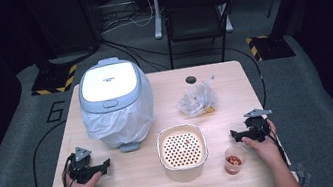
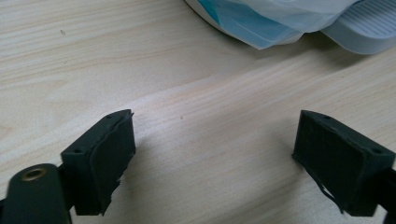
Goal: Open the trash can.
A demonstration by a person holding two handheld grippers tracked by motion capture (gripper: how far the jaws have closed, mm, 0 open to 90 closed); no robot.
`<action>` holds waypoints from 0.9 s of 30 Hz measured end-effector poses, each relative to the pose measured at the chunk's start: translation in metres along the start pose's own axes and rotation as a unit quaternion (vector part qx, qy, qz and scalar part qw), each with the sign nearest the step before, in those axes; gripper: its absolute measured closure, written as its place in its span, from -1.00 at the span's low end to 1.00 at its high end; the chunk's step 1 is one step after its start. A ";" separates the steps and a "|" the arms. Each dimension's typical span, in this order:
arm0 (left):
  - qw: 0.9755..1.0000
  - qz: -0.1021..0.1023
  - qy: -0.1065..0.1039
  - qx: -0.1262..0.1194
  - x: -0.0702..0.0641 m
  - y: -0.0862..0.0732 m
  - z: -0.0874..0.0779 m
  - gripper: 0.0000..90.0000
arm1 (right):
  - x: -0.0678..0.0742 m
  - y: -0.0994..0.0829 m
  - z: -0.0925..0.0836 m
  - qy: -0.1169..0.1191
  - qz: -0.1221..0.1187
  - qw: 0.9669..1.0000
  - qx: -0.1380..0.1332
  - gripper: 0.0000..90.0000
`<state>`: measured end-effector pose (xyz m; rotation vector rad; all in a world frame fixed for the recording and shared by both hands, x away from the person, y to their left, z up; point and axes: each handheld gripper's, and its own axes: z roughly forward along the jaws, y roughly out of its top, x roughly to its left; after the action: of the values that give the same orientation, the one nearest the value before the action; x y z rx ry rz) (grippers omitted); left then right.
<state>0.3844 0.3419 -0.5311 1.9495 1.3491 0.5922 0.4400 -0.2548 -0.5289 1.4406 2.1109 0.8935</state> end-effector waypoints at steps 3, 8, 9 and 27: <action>1.000 -0.007 0.005 -0.003 -0.003 0.000 -0.001 -0.65 | 0.000 -0.001 0.000 0.001 -0.003 1.000 -0.002 -1.00; 1.000 -0.015 0.010 -0.008 -0.005 0.000 0.000 -0.62 | 0.002 -0.001 -0.001 0.000 0.002 1.000 -0.003 -1.00; 1.000 -0.016 0.009 -0.007 -0.005 0.000 0.000 -0.58 | 0.002 -0.001 -0.001 -0.003 0.002 1.000 -0.003 -1.00; 0.999 -0.023 -0.025 -0.010 -0.030 0.005 -0.001 -0.26 | 0.003 -0.001 -0.001 -0.004 0.005 1.000 -0.003 -1.00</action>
<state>0.3760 0.3135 -0.5264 1.9009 1.3481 0.5292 0.4371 -0.2530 -0.5290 1.4513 2.0960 0.8949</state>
